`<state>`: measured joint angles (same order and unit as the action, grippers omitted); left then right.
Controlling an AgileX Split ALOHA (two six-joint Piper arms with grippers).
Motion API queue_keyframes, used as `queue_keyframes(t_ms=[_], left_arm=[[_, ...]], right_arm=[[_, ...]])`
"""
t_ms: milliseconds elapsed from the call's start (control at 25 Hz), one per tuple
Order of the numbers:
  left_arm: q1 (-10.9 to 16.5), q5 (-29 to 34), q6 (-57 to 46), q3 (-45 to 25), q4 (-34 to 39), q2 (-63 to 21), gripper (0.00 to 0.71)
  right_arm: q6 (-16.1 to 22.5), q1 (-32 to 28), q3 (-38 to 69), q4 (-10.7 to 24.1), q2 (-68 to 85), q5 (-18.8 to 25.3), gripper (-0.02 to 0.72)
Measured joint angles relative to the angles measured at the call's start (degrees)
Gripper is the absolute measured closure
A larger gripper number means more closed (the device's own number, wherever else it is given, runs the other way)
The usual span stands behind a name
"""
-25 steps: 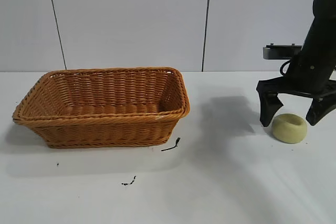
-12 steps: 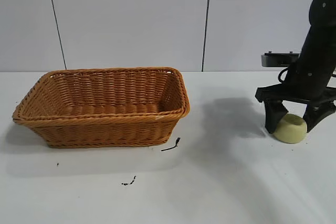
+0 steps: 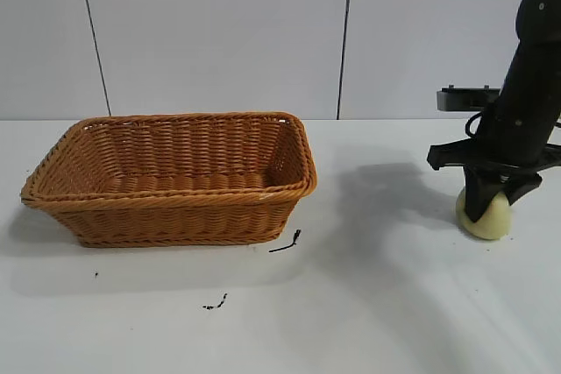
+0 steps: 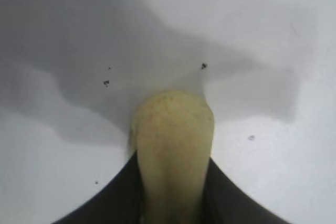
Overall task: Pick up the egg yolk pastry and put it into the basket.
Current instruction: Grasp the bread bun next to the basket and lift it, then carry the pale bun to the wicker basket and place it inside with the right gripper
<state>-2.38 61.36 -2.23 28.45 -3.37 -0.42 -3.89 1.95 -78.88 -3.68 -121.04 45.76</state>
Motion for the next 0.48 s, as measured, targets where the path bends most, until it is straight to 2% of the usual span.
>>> queue_keyframes(t_ms=[120,480], left_arm=[[0.0,0.0,0.0,0.0,0.0,0.0,0.015],[0.0,0.0,0.0,0.0,0.0,0.0,0.015]], right_arm=[[0.0,0.0,-2.7,0.1,2.2,3.2,0.566],[0.0,0.0,-20.5,0.1,7.1,20.3,0.567]])
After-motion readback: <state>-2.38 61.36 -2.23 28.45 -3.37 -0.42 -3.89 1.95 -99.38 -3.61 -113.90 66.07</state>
